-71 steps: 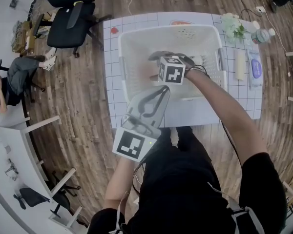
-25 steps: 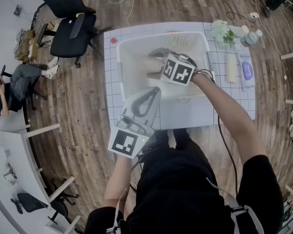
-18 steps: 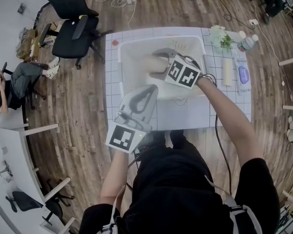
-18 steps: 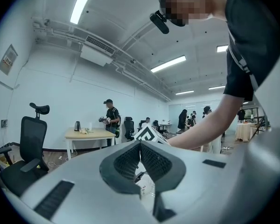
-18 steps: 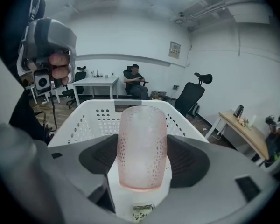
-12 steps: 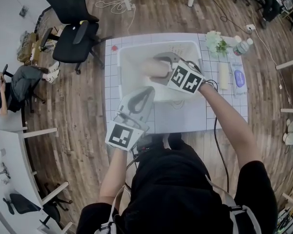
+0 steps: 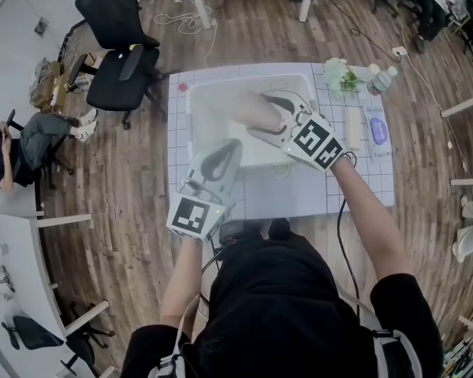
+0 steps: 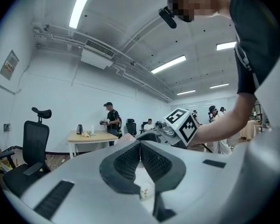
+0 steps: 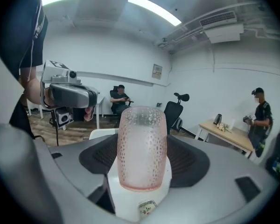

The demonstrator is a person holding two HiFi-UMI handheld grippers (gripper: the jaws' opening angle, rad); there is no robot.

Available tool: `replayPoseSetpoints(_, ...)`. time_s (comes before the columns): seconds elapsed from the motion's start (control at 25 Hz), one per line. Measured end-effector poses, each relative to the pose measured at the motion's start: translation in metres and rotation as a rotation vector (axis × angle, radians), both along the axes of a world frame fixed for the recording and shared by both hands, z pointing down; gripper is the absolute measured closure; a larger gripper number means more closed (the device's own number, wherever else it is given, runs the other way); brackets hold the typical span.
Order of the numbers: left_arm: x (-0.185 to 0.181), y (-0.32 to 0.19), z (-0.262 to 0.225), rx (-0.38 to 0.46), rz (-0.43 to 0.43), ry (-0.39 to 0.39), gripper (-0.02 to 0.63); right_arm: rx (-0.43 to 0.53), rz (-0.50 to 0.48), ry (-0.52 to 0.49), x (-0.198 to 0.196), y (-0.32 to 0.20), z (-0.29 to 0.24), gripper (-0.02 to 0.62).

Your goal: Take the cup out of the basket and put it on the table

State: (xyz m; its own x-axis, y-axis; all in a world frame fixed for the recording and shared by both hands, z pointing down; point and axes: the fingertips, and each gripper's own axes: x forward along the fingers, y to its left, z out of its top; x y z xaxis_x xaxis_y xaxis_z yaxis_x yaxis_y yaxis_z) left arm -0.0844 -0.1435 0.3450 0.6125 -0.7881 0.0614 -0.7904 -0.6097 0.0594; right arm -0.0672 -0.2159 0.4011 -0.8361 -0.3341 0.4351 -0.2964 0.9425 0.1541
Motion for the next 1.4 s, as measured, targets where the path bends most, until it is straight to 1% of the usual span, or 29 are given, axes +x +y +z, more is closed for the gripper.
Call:
replayPoseSetpoints(0.16,0.005,0.001,-0.005,0.011,-0.002,-0.012,0.595,-0.005,0.107,-0.140,0.024,0.009,-0.026,0.273)
replayPoseSetpoints(0.28,0.009,0.000,-0.014,0.022,-0.010,-0.006,0.595,0.018,0.180,-0.221,0.042,0.018,-0.045,0.273)
replayPoseSetpoints(0.44,0.020,0.002,-0.018,0.028,-0.011,-0.012,0.595,0.062,0.244,-0.347,0.064,0.036,-0.064,0.273)
replayPoseSetpoints(0.52,0.023,0.004,-0.018,0.027,-0.018,-0.010,0.595,0.066,0.267,-0.394,0.072,0.044,-0.068,0.273)
replayPoseSetpoints(0.68,0.032,0.003,-0.013,0.017,-0.034,-0.016,0.595,0.040,0.290,-0.429,0.083,0.050,-0.063,0.273)
replayPoseSetpoints(0.92,0.055,0.001,0.000,-0.016,-0.056,-0.025,0.595,0.030,0.294,-0.445,0.099,0.054,-0.055,0.273)
replayPoseSetpoints(1.04,0.063,0.000,0.005,-0.033,-0.082,-0.014,0.595,0.017,0.279,-0.459,0.105,0.058,-0.050,0.273)
replayPoseSetpoints(1.2,0.073,0.007,0.010,-0.045,-0.090,-0.032,0.595,-0.025,0.255,-0.495,0.111,0.064,-0.043,0.273)
replayPoseSetpoints(1.4,0.079,0.016,0.015,-0.050,-0.089,-0.041,0.595,-0.001,0.239,-0.499,0.113,0.071,-0.040,0.273)
